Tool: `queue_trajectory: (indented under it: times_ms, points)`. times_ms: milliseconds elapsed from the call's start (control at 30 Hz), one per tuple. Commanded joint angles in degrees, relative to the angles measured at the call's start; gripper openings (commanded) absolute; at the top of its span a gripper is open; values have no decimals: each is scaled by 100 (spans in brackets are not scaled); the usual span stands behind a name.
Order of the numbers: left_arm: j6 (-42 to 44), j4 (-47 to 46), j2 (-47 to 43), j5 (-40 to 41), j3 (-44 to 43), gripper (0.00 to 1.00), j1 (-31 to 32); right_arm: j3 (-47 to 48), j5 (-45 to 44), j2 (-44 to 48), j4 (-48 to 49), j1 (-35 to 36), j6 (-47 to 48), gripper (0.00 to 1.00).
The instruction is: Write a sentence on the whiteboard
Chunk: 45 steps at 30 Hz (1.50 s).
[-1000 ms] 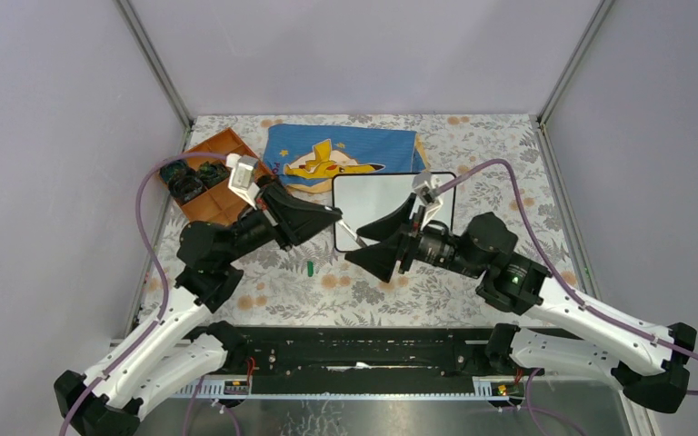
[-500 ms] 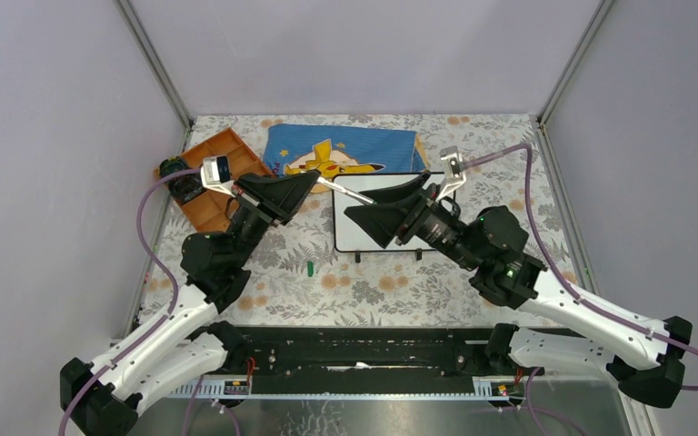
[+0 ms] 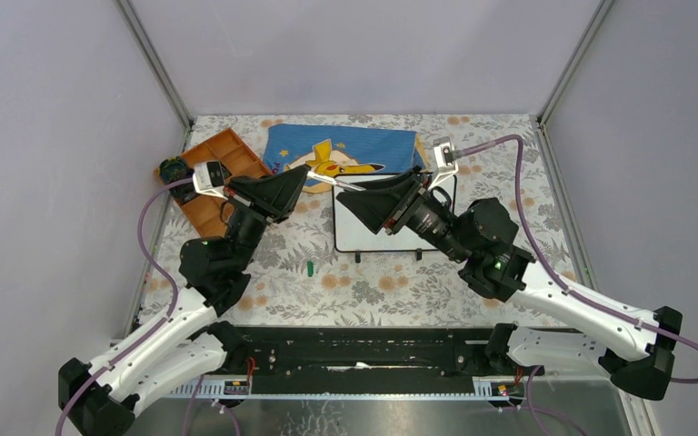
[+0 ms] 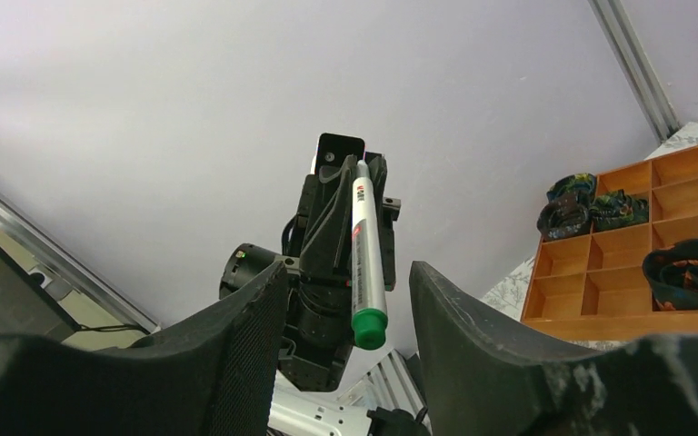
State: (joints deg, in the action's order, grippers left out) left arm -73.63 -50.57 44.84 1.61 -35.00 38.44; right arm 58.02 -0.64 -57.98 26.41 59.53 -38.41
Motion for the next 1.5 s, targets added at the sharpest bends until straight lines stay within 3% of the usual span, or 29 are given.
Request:
queue_trajectory:
  times_ms: [0,600,933,1267,1467]
  points:
    - [-67,-121,-128,347,51,0,76,214,-132,-108,571,-20,-79,57]
    - [-203,196,-6,534,68,0,313,331,-397,-311,654,-21,56,53]
    - [-262,334,68,533,12,0,373,319,-399,-294,654,-20,219,39]
    - [-268,368,84,586,8,0,410,326,-366,-346,652,-21,242,36]
    - [-275,373,95,586,16,0,425,306,-384,-337,685,-21,246,29]
